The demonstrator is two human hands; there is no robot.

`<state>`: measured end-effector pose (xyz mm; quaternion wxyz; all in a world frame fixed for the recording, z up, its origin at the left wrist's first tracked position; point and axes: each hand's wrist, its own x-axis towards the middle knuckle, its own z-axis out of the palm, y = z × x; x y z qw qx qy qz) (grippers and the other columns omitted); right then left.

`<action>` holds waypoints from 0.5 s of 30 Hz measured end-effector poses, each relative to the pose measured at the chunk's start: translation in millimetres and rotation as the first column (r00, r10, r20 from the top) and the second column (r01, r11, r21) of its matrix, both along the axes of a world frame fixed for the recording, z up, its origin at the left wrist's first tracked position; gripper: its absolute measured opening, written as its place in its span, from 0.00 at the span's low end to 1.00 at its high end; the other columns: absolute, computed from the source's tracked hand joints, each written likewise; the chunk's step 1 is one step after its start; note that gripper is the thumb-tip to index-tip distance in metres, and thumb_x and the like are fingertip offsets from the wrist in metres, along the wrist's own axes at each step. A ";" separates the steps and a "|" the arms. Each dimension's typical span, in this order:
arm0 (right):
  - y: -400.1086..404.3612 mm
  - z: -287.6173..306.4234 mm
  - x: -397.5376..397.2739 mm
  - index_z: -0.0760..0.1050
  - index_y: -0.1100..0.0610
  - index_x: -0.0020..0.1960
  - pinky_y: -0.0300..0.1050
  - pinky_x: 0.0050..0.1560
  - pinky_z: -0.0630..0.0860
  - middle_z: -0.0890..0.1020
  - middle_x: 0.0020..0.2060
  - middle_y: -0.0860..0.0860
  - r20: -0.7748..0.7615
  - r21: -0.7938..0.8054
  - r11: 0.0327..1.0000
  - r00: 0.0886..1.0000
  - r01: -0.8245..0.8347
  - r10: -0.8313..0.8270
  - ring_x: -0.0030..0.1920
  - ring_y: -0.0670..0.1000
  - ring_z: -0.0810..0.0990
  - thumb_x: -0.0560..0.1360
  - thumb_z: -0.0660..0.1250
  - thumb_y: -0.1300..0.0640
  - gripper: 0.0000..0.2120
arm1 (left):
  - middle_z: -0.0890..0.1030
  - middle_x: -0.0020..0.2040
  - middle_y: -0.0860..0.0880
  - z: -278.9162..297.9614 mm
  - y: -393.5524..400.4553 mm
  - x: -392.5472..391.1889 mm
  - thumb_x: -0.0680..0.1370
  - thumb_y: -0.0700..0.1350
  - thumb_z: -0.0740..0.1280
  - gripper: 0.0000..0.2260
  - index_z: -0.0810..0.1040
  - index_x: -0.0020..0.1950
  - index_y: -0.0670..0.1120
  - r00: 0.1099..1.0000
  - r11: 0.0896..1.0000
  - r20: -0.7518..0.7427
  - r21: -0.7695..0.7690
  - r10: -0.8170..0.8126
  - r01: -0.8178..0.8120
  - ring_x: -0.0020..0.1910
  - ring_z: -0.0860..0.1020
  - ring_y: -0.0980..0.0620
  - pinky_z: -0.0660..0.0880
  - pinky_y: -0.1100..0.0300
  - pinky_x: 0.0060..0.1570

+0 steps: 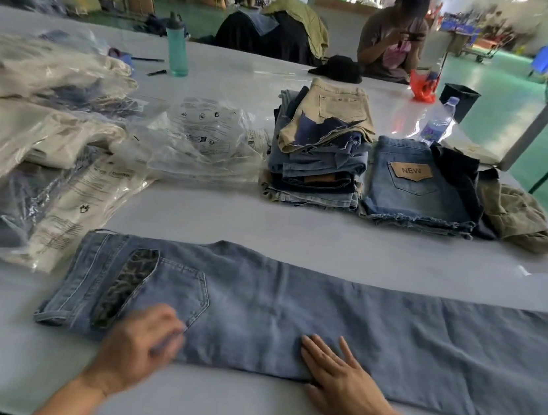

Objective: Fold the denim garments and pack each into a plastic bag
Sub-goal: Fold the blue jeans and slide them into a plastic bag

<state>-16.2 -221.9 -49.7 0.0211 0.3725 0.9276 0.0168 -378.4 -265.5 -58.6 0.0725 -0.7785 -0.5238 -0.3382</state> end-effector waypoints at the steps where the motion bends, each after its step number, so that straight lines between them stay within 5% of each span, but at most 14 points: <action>1: 0.0 4.0 -2.7 0.81 0.49 0.59 0.48 0.68 0.56 0.77 0.64 0.46 0.004 -0.013 0.998 0.998 0.063 -0.063 0.65 0.45 0.74 0.77 0.54 0.41 0.22 | 0.80 0.44 0.44 2.6 2.8 -22.3 0.80 0.51 0.58 0.15 0.80 0.48 0.43 0.973 0.976 0.092 0.024 0.211 -0.214 0.44 0.77 0.48 0.73 0.57 0.47; 2: 1.8 8.4 -6.5 0.79 0.49 0.62 0.46 0.69 0.52 0.74 0.67 0.46 -0.011 -0.049 0.994 0.995 0.101 -0.102 0.68 0.46 0.71 0.79 0.49 0.42 0.24 | 0.80 0.46 0.39 7.2 7.2 -46.5 0.79 0.49 0.58 0.16 0.80 0.49 0.38 0.873 0.886 0.164 -0.015 0.459 -0.463 0.45 0.77 0.41 0.73 0.51 0.47; 4: 12.5 10.8 -14.7 0.64 0.49 0.74 0.42 0.73 0.38 0.57 0.75 0.46 -0.066 -0.161 0.981 0.991 0.109 -0.121 0.76 0.48 0.53 0.81 0.47 0.42 0.25 | 0.76 0.53 0.31 14.0 16.2 -84.9 0.78 0.51 0.60 0.20 0.76 0.55 0.34 0.516 0.527 0.128 -0.335 0.847 -0.781 0.51 0.74 0.31 0.72 0.41 0.48; 5: 19.4 6.8 -18.7 0.55 0.48 0.77 0.43 0.72 0.30 0.46 0.76 0.44 -0.054 -0.197 0.972 0.988 0.130 -0.143 0.77 0.47 0.43 0.82 0.45 0.41 0.26 | 0.74 0.56 0.29 16.6 20.5 -96.1 0.78 0.55 0.62 0.24 0.73 0.58 0.33 0.372 0.321 0.012 -0.534 0.928 -0.782 0.54 0.72 0.29 0.71 0.38 0.51; 6: 26.4 0.7 -22.0 0.48 0.46 0.78 0.44 0.71 0.27 0.39 0.75 0.43 -0.050 -0.203 0.969 0.987 0.143 -0.156 0.76 0.46 0.37 0.81 0.44 0.40 0.27 | 0.73 0.57 0.28 16.1 24.0 -103.1 0.77 0.59 0.63 0.29 0.72 0.59 0.32 0.324 0.192 -0.089 -0.649 0.942 -0.736 0.56 0.72 0.28 0.72 0.38 0.52; 8: 35.0 -7.2 -29.7 0.42 0.45 0.77 0.50 0.72 0.27 0.36 0.75 0.44 -0.011 -0.185 0.964 0.981 0.189 -0.195 0.74 0.46 0.31 0.81 0.42 0.39 0.28 | 0.75 0.55 0.28 17.1 32.1 -109.6 0.73 0.63 0.66 0.34 0.74 0.55 0.29 0.365 0.196 -0.085 -0.721 0.927 -0.665 0.55 0.74 0.30 0.73 0.42 0.51; 10: 37.9 -7.5 -34.2 0.51 0.46 0.77 0.52 0.73 0.35 0.49 0.77 0.48 0.036 -0.078 0.972 0.975 0.222 -0.220 0.73 0.47 0.28 0.80 0.44 0.37 0.28 | 0.79 0.50 0.30 23.8 40.6 -113.4 0.71 0.62 0.70 0.32 0.77 0.50 0.30 0.414 0.300 0.038 -0.749 0.910 -0.591 0.50 0.77 0.33 0.73 0.47 0.46; 12: 35.8 -6.6 -39.5 0.67 0.47 0.72 0.54 0.69 0.49 0.68 0.72 0.49 0.049 0.002 0.962 0.961 0.273 -0.273 0.75 0.48 0.33 0.78 0.48 0.38 0.27 | 0.80 0.40 0.35 33.9 45.0 -125.5 0.69 0.62 0.71 0.27 0.78 0.44 0.35 0.495 0.444 0.120 -0.653 0.860 -0.613 0.40 0.78 0.37 0.72 0.51 0.37; 15: 24.3 -8.9 -43.5 0.70 0.45 0.69 0.54 0.65 0.56 0.70 0.69 0.48 0.014 0.050 0.969 0.970 0.243 -0.244 0.76 0.48 0.44 0.76 0.50 0.37 0.26 | 0.74 0.30 0.41 40.9 31.5 -138.7 0.67 0.65 0.68 0.24 0.73 0.35 0.43 0.510 0.511 0.149 -0.491 0.847 -0.706 0.29 0.71 0.43 0.71 0.54 0.29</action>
